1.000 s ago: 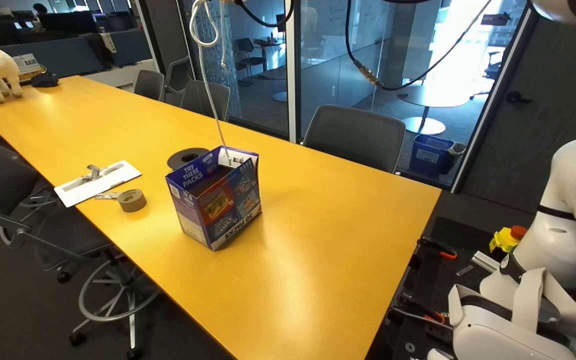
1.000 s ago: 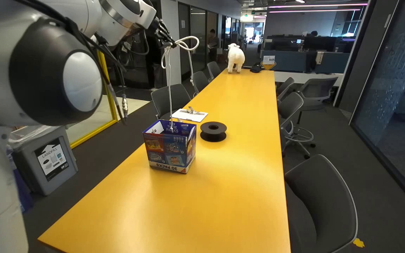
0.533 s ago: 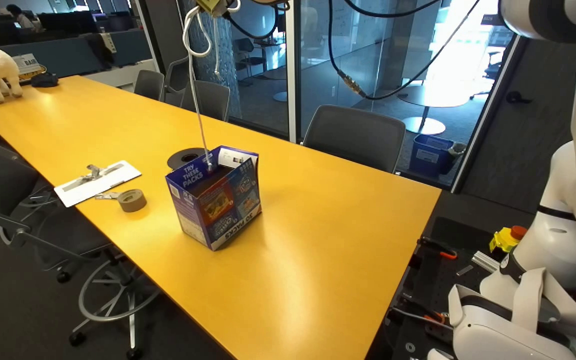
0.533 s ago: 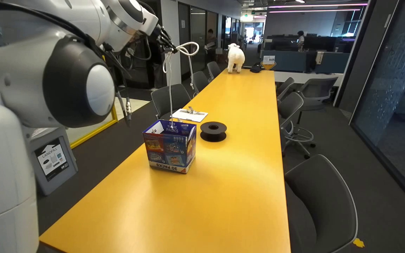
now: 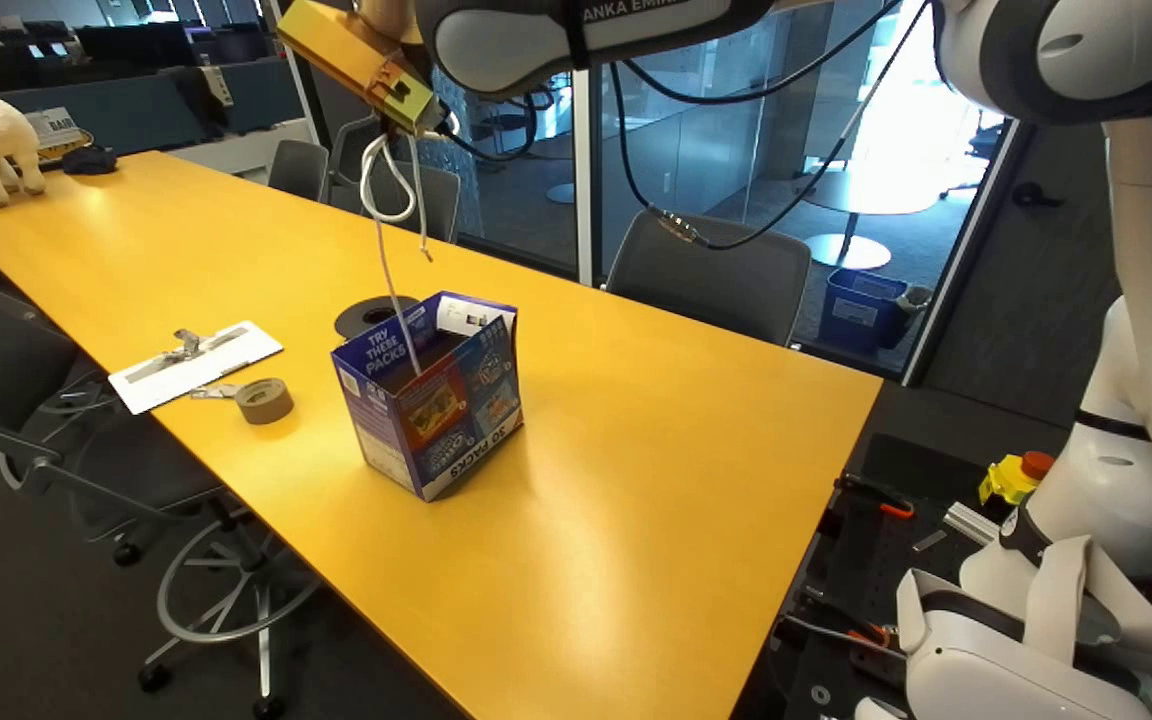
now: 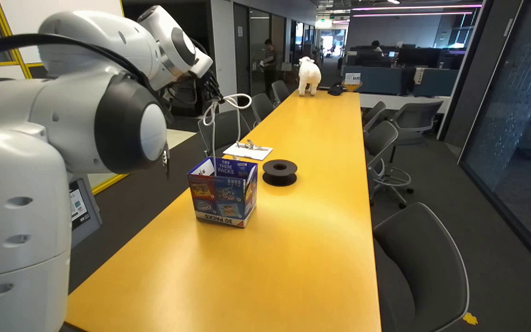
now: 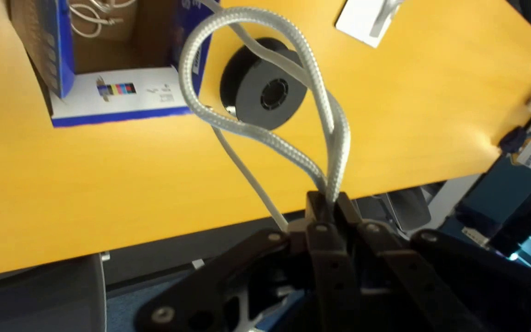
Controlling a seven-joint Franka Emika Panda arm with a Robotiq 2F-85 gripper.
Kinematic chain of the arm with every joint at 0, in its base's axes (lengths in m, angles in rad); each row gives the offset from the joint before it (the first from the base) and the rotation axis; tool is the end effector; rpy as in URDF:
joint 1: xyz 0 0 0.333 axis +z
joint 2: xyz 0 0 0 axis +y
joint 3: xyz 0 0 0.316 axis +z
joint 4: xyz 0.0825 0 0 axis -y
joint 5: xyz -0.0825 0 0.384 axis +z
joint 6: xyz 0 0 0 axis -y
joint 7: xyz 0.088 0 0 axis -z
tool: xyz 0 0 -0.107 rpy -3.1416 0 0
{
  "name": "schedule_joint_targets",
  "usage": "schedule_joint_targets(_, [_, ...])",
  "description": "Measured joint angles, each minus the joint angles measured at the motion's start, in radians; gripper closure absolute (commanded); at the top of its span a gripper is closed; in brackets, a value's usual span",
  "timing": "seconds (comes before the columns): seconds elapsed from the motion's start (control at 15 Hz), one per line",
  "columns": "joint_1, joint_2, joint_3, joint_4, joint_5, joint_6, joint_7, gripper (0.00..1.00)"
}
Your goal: Put the white ropes in the blue box
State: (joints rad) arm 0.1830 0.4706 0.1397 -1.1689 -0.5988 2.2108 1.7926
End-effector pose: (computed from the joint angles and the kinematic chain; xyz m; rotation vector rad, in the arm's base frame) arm 0.7130 0.1893 0.5977 -2.1815 1.6310 -1.0297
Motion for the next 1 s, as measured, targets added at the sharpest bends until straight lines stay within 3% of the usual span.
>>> schedule_joint_targets(0.67, [-0.118, 0.172, 0.114, -0.008, 0.297, 0.061, -0.247, 0.98])
schedule_joint_targets(1.0, [-0.077, 0.219, 0.016, -0.007, 0.482, 0.087, -0.361, 0.98])
